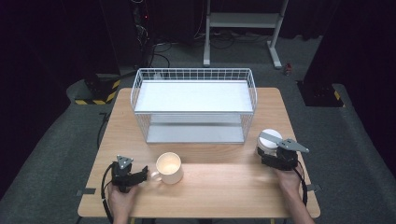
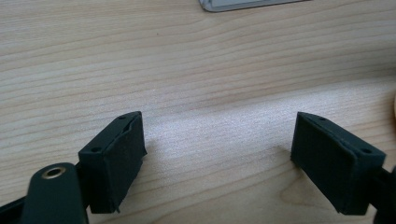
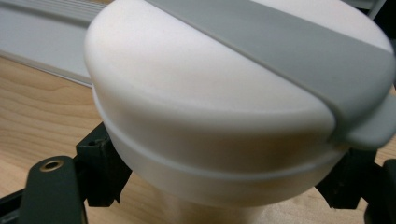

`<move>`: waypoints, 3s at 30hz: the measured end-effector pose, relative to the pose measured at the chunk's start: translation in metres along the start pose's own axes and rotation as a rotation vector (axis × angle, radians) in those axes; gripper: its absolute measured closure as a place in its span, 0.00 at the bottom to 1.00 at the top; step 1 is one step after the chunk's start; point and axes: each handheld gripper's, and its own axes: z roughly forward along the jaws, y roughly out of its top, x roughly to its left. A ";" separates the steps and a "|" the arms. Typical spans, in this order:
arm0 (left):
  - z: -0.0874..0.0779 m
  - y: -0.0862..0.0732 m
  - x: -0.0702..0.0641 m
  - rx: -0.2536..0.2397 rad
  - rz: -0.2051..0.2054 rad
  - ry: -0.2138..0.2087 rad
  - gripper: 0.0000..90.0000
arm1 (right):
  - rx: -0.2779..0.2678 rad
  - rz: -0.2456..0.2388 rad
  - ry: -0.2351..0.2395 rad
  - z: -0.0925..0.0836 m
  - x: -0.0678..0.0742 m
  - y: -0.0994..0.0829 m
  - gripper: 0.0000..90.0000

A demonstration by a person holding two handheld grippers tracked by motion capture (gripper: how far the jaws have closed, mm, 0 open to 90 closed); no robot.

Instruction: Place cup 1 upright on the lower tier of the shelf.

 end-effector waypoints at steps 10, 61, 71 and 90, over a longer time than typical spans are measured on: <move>0.000 0.000 0.000 0.000 0.000 0.000 0.20 | -0.005 -0.008 0.045 -0.006 0.009 -0.003 0.21; 0.000 0.000 0.000 0.000 0.003 0.000 0.20 | -0.004 -0.103 0.246 0.015 0.077 0.029 0.21; 0.000 0.000 0.000 -0.001 0.003 0.000 0.20 | -0.002 -0.092 0.261 0.030 0.084 0.041 0.21; 0.000 0.000 0.000 -0.001 0.003 0.000 0.20 | 0.022 -0.058 0.222 0.058 0.092 0.059 0.21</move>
